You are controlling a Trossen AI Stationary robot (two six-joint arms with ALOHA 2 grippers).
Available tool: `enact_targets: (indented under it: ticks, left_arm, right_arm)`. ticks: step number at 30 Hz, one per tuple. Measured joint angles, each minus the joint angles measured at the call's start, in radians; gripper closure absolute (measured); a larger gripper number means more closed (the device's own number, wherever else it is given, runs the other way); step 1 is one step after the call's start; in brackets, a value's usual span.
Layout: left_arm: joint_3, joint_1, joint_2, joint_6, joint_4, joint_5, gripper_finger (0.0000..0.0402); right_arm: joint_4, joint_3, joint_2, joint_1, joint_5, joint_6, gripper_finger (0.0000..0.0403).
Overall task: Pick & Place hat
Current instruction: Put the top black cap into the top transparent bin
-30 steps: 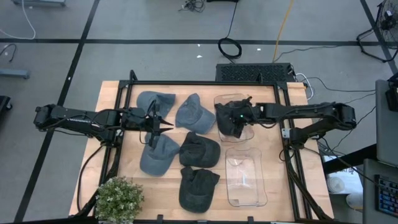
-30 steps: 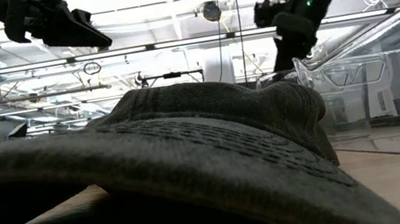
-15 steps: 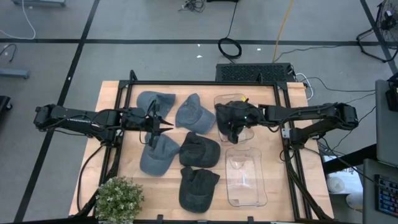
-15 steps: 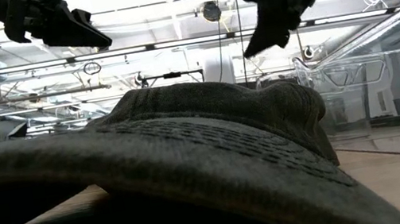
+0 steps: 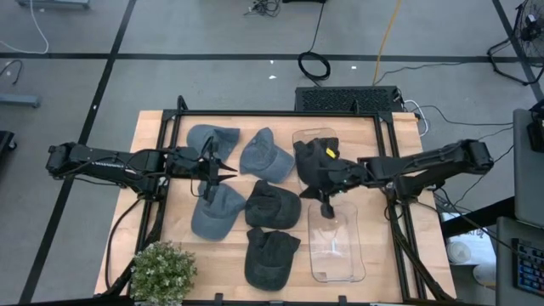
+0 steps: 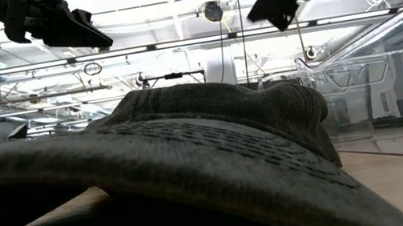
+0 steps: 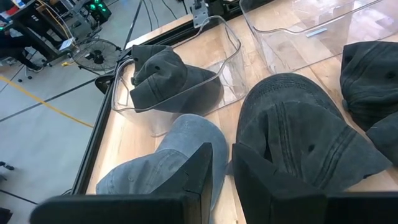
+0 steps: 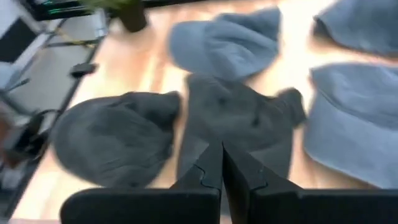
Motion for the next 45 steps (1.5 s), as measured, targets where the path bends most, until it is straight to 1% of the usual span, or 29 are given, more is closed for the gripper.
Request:
enact_targets:
  ticks: [2,3,4,6,9,11,14,16,19,25,27,30,33,34,37,41,45]
  left_arm:
    - [0.0,0.0,0.0,0.0,0.0,0.0,0.033]
    - [0.0,0.0,0.0,0.0,0.0,0.0,0.033]
    - [0.0,0.0,0.0,0.0,0.0,0.0,0.033]
    - [0.0,0.0,0.0,0.0,0.0,0.0,0.033]
    - [0.0,0.0,0.0,0.0,0.001,0.0,0.033]
    - [0.0,0.0,0.0,0.0,0.0,0.0,0.033]
    - [0.0,0.0,0.0,0.0,0.0,0.0,0.033]
    - [0.0,0.0,0.0,0.0,0.0,0.0,0.033]
    - [0.0,0.0,0.0,0.0,0.0,0.0,0.033]
    - [0.0,0.0,0.0,0.0,0.0,0.0,0.033]
    - [0.0,0.0,0.0,0.0,0.0,0.0,0.033]
    - [0.0,0.0,0.0,0.0,0.0,0.0,0.033]
    - [0.0,0.0,0.0,0.028,0.006,0.0,0.033]
    - [0.0,0.0,0.0,0.05,0.017,0.0,0.033]
    - [0.0,0.0,0.0,0.085,0.049,-0.001,0.033]
    - [0.0,0.0,0.001,0.098,0.09,-0.001,0.033]
    - [0.0,0.0,0.019,0.086,0.157,0.0,0.033]
  right_arm:
    - [0.034,-0.008,-0.022,0.022,-0.008,-0.007,0.0403]
    - [0.085,-0.028,-0.031,0.034,-0.004,0.003,0.0403]
    - [0.165,-0.055,-0.037,0.048,0.007,0.015,0.0403]
    - [0.381,-0.131,-0.042,0.084,0.017,0.017,0.0403]
    - [0.697,-0.264,-0.042,0.135,0.014,-0.039,0.0403]
    - [0.878,-0.342,-0.043,0.153,0.014,-0.072,0.0403]
    - [1.087,-0.439,-0.048,0.165,0.017,-0.076,0.0403]
    - [1.166,-0.491,-0.059,0.165,0.016,-0.057,0.0403]
    - [1.206,-0.565,-0.096,0.165,0.017,-0.045,0.0403]
    - [1.268,-0.695,-0.216,0.151,0.024,-0.11,0.0403]
    - [1.281,-0.735,-0.271,0.148,0.057,-0.118,0.0403]
    - [1.281,-0.803,-0.381,0.151,0.149,-0.117,0.0403]
    - [1.279,-0.862,-0.48,0.15,0.176,-0.064,0.0403]
    - [1.277,-0.873,-0.51,0.151,0.175,-0.053,0.0403]
    - [1.168,-0.869,-0.573,0.159,0.175,-0.054,0.0403]
    - [1.084,-0.87,-0.607,0.163,0.175,-0.089,0.0403]
    - [1.06,-0.871,-0.605,0.163,0.177,-0.052,0.0403]
